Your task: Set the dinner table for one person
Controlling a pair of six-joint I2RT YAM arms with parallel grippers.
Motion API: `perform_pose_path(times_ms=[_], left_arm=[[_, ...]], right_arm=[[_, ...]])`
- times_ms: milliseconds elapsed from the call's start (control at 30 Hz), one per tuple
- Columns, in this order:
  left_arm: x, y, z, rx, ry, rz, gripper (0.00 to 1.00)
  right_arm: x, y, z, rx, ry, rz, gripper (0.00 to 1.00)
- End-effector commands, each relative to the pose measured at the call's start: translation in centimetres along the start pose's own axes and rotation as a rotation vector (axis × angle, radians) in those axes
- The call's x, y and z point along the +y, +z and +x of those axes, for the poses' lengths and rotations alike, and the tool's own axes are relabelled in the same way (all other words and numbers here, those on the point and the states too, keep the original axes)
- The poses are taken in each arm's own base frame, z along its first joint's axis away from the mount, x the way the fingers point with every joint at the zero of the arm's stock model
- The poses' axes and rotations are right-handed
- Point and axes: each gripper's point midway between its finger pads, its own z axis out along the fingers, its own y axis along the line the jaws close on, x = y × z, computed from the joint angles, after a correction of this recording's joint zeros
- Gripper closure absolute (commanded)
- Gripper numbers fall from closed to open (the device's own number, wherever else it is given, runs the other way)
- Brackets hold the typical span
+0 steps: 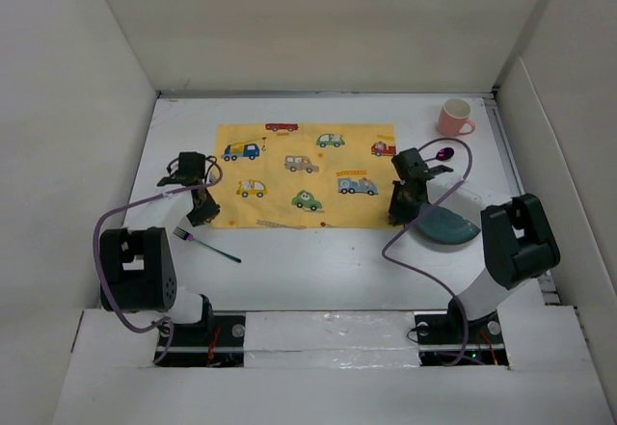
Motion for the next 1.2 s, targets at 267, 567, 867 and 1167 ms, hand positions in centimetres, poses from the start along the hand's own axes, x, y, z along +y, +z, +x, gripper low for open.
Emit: perform_pose_path(times_ms=[267,567,867,1167], left_arm=[[-7.2,-14.1,-11.2,-0.327,-0.007,0.334,0.46],[-13.6,-20.3,-7.5,-0.283,0.084,0.882,1.0],[-20.8,-24.3,1.3,-0.275,0.434,1.006,0.78],[-20.3,-23.6,5.5,-0.215,0.542,1.041,0.56]], right_arm=[[3.2,-13.5,-8.2,-0.34,0.114,-0.315,0.39],[-13.2,-13.7,-8.0,-0.586,0.728,-0.103,1.0],[-19.7,-9.0,-4.2,-0.451,0.974,0.054,0.34],[-20.9,-4.7,-1.5,-0.3,1.053,0.021,0.31]])
